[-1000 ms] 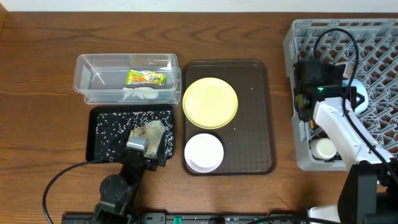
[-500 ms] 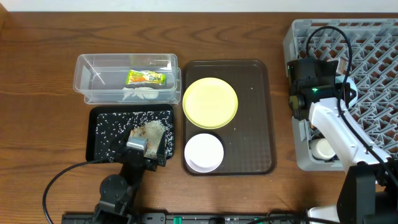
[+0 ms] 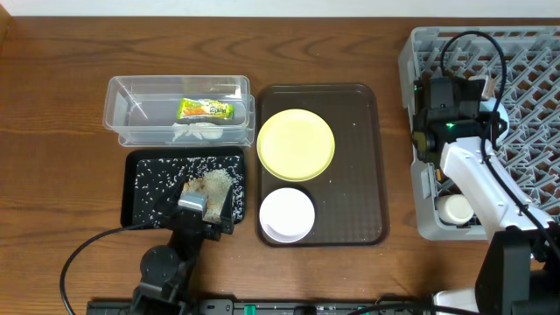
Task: Sort waste into correct bins and load items into the dishwasher rack
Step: 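Lower the blue bowl into the gray rack and release it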
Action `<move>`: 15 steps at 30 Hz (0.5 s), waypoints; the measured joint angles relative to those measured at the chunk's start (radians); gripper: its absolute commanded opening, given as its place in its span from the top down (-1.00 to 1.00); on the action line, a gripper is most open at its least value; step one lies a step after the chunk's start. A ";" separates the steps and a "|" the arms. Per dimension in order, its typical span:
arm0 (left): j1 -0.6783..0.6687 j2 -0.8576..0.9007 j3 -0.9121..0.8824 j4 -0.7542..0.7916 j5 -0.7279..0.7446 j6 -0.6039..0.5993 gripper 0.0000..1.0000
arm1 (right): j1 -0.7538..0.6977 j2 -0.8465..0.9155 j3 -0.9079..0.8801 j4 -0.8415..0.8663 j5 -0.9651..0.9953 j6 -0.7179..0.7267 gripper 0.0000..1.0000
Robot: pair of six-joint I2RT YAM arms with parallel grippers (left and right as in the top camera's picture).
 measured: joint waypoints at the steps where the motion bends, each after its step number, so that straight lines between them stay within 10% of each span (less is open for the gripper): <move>1: 0.000 0.000 0.000 0.000 0.000 0.000 -0.94 | 0.000 0.000 0.000 0.000 -0.007 -0.002 0.97; 15: 0.000 0.000 0.000 0.000 0.000 0.000 -0.94 | 0.017 0.000 -0.012 -0.065 -0.021 0.011 0.98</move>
